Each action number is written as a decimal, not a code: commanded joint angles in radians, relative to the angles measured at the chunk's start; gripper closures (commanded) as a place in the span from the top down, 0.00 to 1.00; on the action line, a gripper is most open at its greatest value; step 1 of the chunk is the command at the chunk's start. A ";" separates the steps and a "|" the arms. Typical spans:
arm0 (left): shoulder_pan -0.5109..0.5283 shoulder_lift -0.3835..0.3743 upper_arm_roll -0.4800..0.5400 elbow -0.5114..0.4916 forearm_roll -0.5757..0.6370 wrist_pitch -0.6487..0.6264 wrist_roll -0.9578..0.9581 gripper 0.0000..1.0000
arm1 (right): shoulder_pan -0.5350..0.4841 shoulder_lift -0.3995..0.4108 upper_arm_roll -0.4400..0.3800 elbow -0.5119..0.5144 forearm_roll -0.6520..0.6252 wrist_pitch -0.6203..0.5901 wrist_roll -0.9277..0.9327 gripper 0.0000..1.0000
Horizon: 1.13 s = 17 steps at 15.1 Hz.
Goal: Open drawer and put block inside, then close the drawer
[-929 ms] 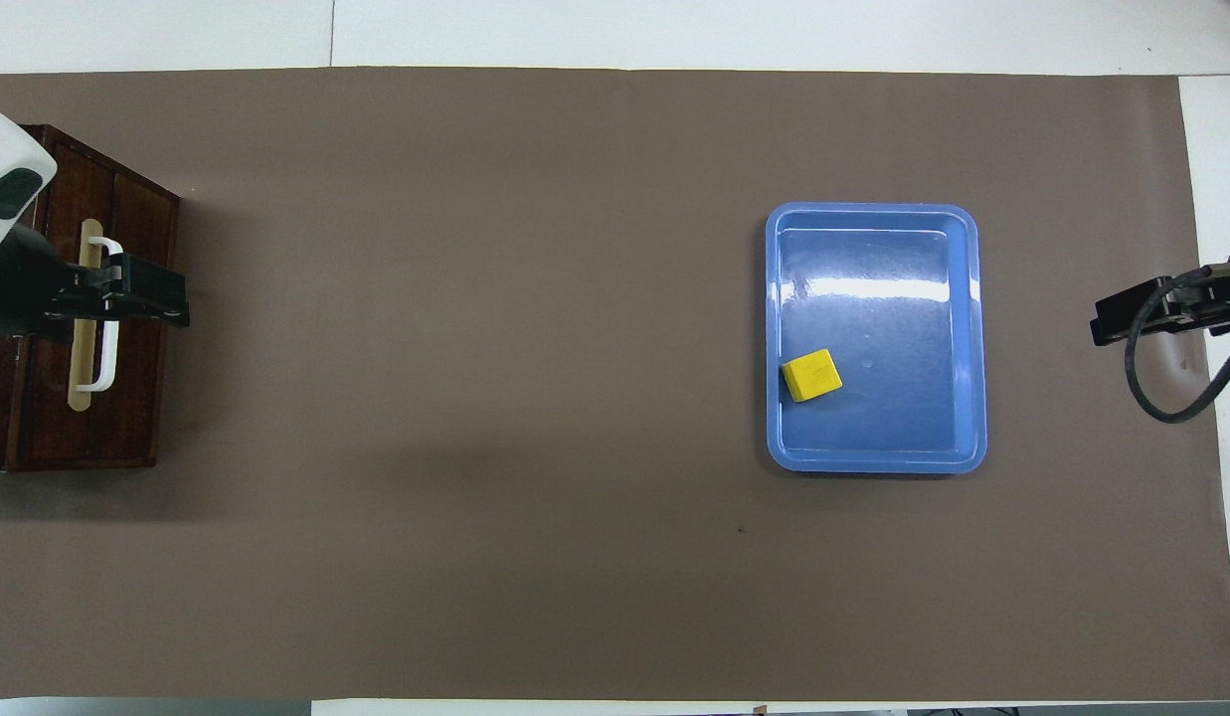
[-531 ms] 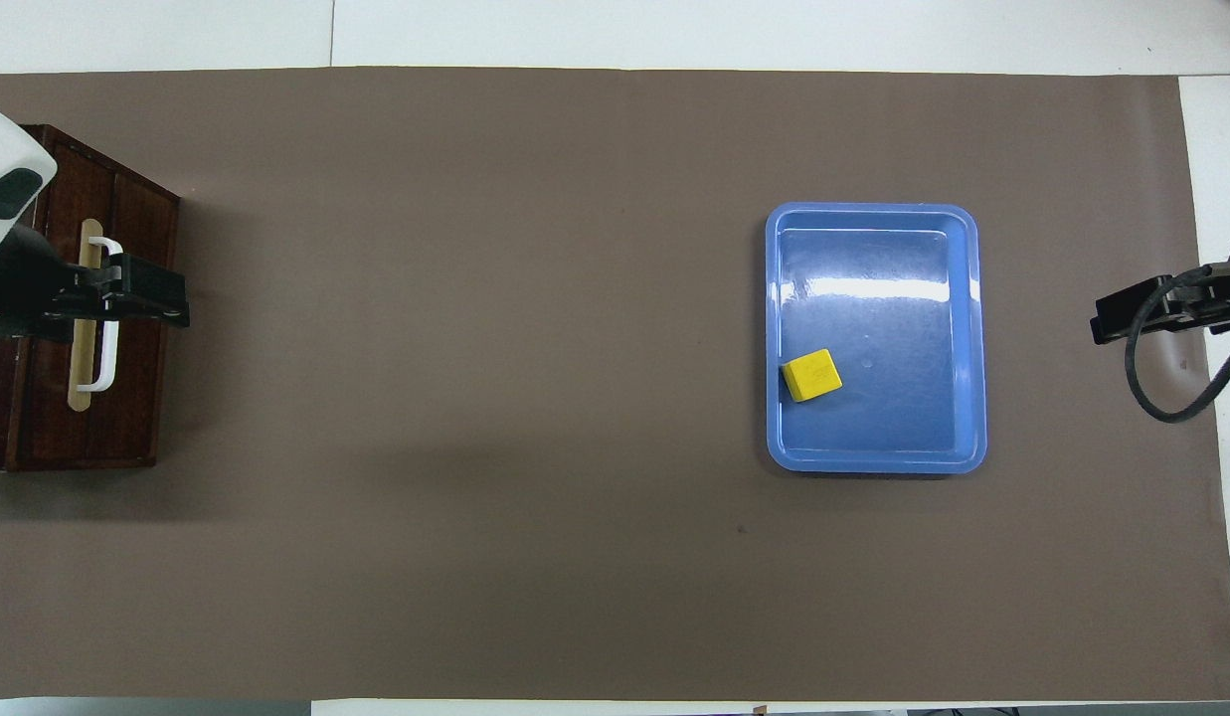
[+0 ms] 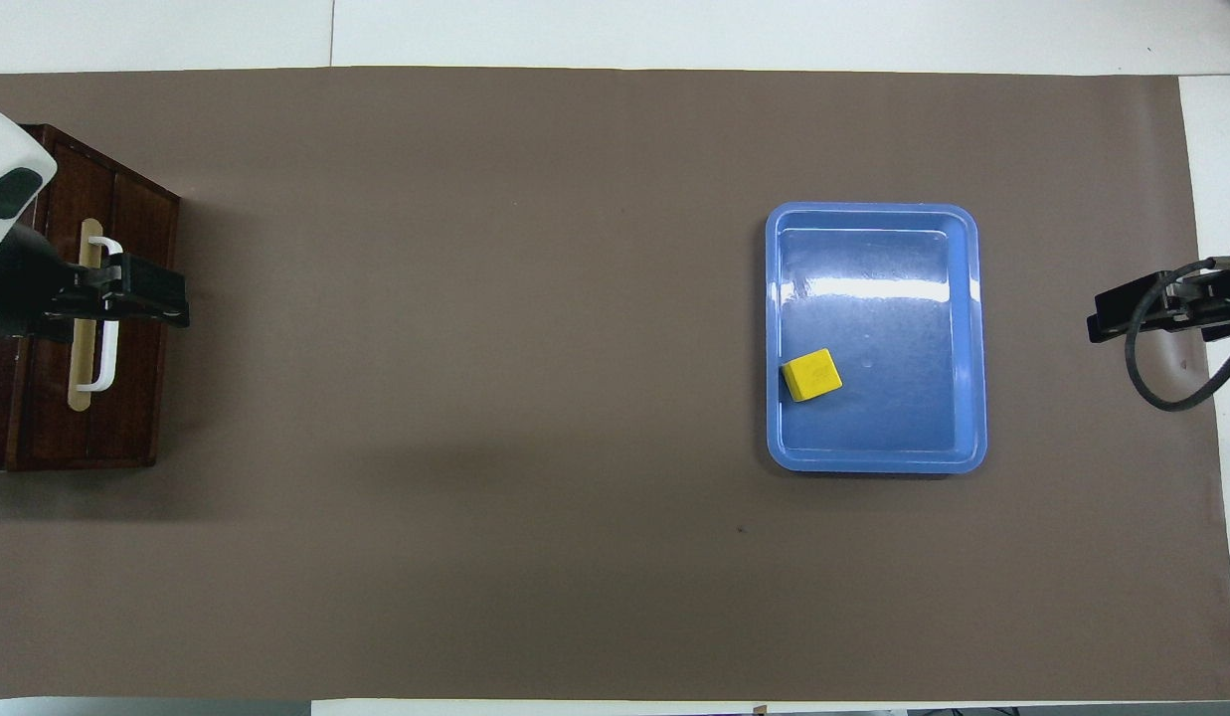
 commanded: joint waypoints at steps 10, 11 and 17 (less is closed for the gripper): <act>0.006 -0.032 0.004 -0.031 -0.015 -0.005 0.007 1.00 | -0.056 0.160 0.002 -0.221 0.516 0.144 0.841 1.00; 0.006 -0.034 0.004 -0.031 -0.015 -0.005 0.007 1.00 | -0.059 0.183 0.002 -0.229 0.548 0.144 0.862 1.00; 0.016 -0.029 0.006 -0.025 -0.012 0.015 0.004 1.00 | -0.056 0.397 0.004 -0.165 0.634 0.125 0.870 1.00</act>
